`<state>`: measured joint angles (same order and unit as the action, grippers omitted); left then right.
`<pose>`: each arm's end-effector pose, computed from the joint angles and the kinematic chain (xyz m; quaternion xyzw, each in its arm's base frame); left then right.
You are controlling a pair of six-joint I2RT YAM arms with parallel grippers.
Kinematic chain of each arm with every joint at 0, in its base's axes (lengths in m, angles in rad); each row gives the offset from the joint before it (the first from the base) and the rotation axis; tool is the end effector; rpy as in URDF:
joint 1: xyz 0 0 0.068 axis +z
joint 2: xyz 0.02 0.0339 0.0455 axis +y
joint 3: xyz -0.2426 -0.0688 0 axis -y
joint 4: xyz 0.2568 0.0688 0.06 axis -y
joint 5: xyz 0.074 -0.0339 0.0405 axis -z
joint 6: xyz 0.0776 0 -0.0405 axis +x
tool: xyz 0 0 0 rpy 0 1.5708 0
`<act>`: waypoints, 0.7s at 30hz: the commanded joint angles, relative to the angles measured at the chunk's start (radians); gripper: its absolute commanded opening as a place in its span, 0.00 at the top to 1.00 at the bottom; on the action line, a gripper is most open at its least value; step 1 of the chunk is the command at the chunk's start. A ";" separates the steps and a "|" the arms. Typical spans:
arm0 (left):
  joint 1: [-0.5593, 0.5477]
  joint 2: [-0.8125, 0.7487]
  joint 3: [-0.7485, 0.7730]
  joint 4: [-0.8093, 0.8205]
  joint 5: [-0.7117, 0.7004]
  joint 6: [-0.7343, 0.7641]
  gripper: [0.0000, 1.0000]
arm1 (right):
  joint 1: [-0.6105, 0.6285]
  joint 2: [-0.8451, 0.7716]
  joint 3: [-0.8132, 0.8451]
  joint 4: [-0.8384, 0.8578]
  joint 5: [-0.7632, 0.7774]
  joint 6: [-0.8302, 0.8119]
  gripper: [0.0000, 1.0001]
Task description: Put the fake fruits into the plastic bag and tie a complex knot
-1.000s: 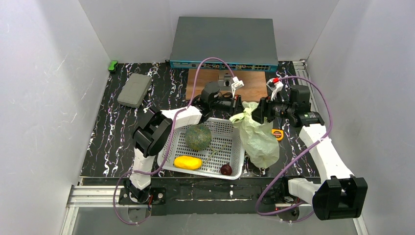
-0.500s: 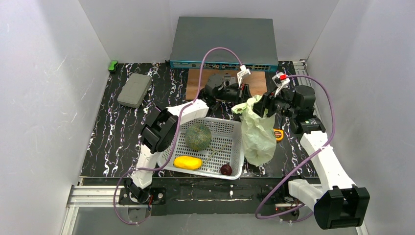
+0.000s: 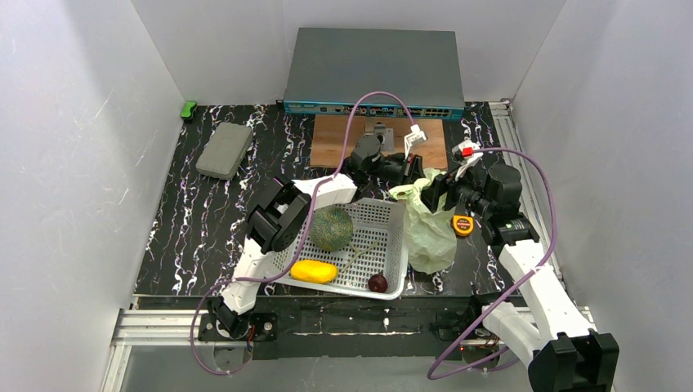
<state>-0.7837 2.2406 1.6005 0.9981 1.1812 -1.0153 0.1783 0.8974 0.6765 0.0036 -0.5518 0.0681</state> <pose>0.3101 -0.4104 0.2347 0.3998 0.5231 -0.7318 0.1760 0.2577 0.0878 0.2752 -0.2117 0.7396 0.2848 0.5719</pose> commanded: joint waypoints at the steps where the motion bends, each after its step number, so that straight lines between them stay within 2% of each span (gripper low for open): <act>1: -0.051 -0.008 0.030 0.099 -0.060 -0.087 1.00 | 0.015 -0.026 -0.042 -0.091 -0.065 -0.054 0.18; 6: -0.051 0.006 -0.005 0.128 -0.087 -0.116 1.00 | 0.015 -0.048 -0.003 -0.154 -0.056 -0.099 0.16; 11: -0.018 -0.019 -0.013 0.118 -0.092 -0.110 1.00 | 0.008 -0.112 0.113 -0.406 -0.020 -0.212 0.02; 21: 0.002 -0.047 -0.047 0.126 -0.123 -0.122 1.00 | -0.039 -0.083 0.368 -0.727 -0.001 -0.239 0.02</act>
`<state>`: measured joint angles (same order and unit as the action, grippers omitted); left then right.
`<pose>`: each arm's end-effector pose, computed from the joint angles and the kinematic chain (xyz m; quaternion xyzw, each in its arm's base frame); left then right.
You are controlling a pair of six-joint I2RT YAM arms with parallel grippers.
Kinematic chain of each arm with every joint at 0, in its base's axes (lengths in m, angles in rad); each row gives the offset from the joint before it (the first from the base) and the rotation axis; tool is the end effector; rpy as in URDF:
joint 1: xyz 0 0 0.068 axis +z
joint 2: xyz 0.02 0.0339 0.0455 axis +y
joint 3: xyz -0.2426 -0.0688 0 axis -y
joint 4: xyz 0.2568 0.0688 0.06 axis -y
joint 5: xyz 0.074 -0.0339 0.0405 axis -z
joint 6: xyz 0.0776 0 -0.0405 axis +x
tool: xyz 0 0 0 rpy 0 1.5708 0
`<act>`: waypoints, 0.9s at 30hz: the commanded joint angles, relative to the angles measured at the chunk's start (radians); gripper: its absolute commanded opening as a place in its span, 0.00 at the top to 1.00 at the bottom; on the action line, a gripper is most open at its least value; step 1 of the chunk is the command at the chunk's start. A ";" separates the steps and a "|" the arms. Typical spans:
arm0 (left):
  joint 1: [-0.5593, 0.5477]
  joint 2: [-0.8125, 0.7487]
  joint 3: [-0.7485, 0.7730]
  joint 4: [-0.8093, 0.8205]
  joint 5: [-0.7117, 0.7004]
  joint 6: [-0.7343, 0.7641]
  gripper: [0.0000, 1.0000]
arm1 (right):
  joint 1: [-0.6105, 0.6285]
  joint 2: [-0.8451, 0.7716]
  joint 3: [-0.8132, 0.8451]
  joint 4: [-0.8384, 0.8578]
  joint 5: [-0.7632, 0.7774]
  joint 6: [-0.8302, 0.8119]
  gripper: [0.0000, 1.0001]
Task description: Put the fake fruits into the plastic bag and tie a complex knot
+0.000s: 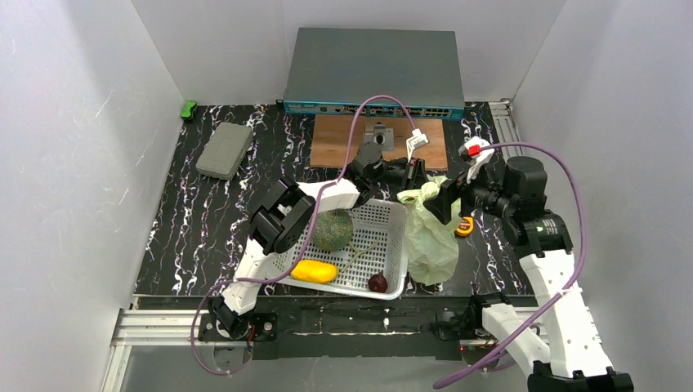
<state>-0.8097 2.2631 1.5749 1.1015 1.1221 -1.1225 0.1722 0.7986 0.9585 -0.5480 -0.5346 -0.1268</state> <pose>0.3011 -0.4174 0.2267 0.3679 0.5269 -0.7486 0.1635 0.2149 0.0775 0.3341 -0.2649 0.7698 0.2314 0.5326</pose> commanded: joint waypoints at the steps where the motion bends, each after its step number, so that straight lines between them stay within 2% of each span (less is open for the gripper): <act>1: 0.032 -0.073 -0.023 0.017 -0.068 -0.011 1.00 | -0.047 0.018 0.094 -0.199 -0.022 -0.054 0.04; 4: 0.046 -0.075 -0.020 0.002 -0.071 -0.001 1.00 | -0.102 0.030 0.118 -0.242 -0.037 -0.063 0.09; 9: 0.057 -0.077 -0.007 -0.008 -0.071 0.003 1.00 | -0.194 0.052 0.150 -0.314 -0.028 -0.088 0.43; 13: 0.056 -0.085 -0.008 -0.004 -0.073 0.000 1.00 | -0.196 0.050 0.063 -0.320 -0.129 -0.098 0.61; 20: 0.056 -0.106 -0.024 -0.003 -0.062 0.012 1.00 | -0.172 0.077 -0.046 -0.222 -0.141 -0.031 0.68; 21: 0.054 -0.108 -0.028 0.001 -0.061 0.010 1.00 | -0.151 0.084 -0.056 -0.200 -0.122 -0.024 0.67; 24: 0.047 -0.115 -0.045 0.007 -0.056 0.005 1.00 | -0.141 0.106 -0.061 -0.126 -0.051 0.028 0.51; 27: 0.046 -0.122 -0.060 0.002 -0.053 0.011 1.00 | -0.140 0.097 -0.053 -0.077 -0.030 0.051 0.53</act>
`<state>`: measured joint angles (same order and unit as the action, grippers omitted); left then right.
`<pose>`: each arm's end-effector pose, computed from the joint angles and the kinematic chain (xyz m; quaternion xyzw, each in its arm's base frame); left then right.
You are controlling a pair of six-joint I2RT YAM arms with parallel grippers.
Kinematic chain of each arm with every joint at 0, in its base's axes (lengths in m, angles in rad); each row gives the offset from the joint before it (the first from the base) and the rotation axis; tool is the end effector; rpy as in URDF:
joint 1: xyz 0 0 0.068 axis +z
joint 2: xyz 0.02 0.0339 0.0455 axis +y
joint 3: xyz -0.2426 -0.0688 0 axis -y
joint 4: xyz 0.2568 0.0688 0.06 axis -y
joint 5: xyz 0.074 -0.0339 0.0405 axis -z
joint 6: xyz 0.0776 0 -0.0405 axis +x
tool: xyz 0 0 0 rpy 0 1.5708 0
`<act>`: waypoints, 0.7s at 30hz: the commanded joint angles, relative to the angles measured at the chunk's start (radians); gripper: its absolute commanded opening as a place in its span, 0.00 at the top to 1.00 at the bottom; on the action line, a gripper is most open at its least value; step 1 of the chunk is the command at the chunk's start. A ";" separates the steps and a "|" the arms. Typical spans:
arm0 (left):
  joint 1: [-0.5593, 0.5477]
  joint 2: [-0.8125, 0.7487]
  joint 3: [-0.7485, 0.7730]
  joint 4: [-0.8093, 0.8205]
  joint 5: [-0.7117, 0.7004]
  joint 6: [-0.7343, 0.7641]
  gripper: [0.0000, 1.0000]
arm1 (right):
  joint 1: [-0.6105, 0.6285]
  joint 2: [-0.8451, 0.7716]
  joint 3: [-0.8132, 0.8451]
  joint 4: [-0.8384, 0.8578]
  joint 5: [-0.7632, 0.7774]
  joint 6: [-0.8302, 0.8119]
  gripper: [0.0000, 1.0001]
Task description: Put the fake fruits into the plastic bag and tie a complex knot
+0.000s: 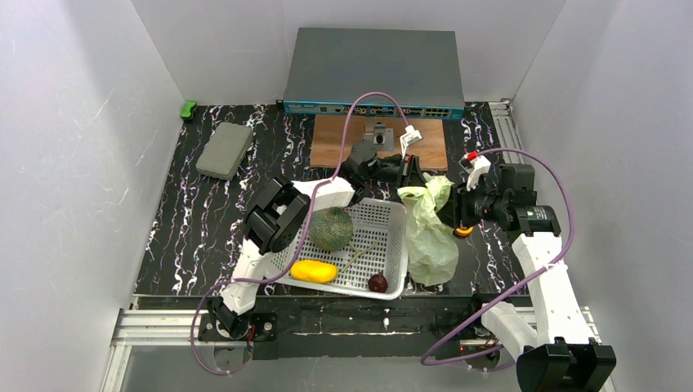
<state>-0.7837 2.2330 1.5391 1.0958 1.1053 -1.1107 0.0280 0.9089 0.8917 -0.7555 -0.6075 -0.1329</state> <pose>0.3088 -0.4057 0.2293 0.3555 0.5346 -0.7454 0.1794 0.2260 0.0506 0.2643 -0.1865 0.8671 0.2558 0.3847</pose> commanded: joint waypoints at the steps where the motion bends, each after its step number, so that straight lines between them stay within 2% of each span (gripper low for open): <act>1: 0.020 -0.095 -0.027 0.006 -0.032 0.003 1.00 | 0.004 -0.023 0.013 0.141 0.045 0.053 0.56; 9: 0.024 -0.104 -0.061 -0.004 0.008 0.020 1.00 | 0.004 -0.059 0.054 0.172 0.076 0.034 0.99; 13: 0.013 -0.106 -0.073 -0.002 0.027 0.029 1.00 | 0.004 -0.054 0.041 0.236 0.106 0.072 0.99; 21: -0.012 -0.051 0.001 0.021 -0.012 -0.033 1.00 | 0.053 -0.058 0.019 0.258 0.018 0.189 0.97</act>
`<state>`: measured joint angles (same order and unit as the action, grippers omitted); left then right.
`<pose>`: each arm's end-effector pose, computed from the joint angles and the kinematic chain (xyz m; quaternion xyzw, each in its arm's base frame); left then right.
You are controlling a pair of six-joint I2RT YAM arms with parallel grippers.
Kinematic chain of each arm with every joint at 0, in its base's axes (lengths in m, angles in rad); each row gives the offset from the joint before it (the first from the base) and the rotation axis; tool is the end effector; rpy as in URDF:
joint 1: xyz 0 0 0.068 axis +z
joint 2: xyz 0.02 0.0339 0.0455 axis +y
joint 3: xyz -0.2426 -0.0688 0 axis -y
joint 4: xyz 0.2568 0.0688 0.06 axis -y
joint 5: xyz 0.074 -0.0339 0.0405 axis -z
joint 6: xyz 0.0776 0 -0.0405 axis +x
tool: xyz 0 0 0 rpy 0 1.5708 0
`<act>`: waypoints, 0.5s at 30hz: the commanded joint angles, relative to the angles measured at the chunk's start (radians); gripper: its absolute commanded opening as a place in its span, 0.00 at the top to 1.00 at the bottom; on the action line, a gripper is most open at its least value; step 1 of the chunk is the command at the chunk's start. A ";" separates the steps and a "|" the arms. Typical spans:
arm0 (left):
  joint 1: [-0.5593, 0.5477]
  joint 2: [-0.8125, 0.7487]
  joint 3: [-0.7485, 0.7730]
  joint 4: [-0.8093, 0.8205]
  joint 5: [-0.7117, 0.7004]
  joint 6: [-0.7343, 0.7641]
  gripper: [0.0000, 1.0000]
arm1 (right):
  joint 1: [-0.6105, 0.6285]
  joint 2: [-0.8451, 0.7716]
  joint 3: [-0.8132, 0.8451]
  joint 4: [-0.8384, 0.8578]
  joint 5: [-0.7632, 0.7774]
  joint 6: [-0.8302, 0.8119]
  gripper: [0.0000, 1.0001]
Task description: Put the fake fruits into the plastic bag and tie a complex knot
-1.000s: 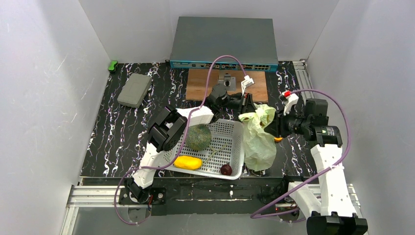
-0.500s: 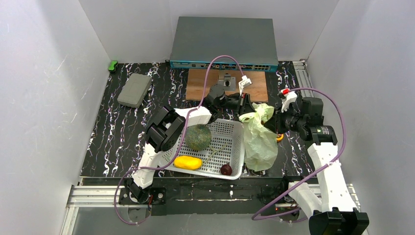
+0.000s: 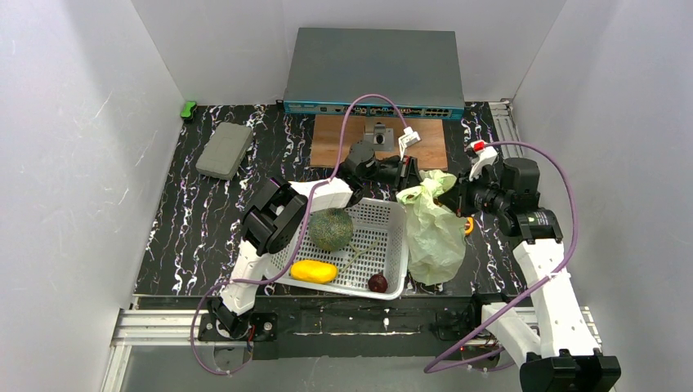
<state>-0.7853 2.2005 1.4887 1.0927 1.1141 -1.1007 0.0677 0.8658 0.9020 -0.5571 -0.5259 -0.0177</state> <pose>0.3022 -0.4006 0.2275 0.3577 0.5386 -0.7430 0.1731 0.2365 0.0551 0.2973 -0.1658 0.8293 0.2370 0.4782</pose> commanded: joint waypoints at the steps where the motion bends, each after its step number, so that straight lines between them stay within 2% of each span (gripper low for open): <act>1: -0.008 -0.015 0.056 0.024 -0.024 -0.043 1.00 | 0.014 -0.020 0.009 0.052 -0.085 0.078 0.94; 6: -0.001 -0.023 0.034 0.035 -0.031 -0.048 1.00 | 0.009 -0.026 0.087 -0.086 -0.081 0.024 0.65; 10: 0.009 -0.030 0.014 0.039 -0.037 -0.043 1.00 | 0.003 -0.026 0.180 -0.247 -0.038 -0.062 0.37; 12: 0.011 -0.030 0.010 0.042 -0.036 -0.041 1.00 | 0.000 -0.033 0.218 -0.298 -0.009 -0.080 0.31; 15: 0.011 -0.029 0.008 0.048 -0.034 -0.042 1.00 | -0.003 -0.038 0.269 -0.368 0.038 -0.110 0.31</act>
<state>-0.7849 2.2009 1.5017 1.1023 1.1030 -1.1381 0.0677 0.8478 1.0832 -0.7906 -0.5369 -0.0643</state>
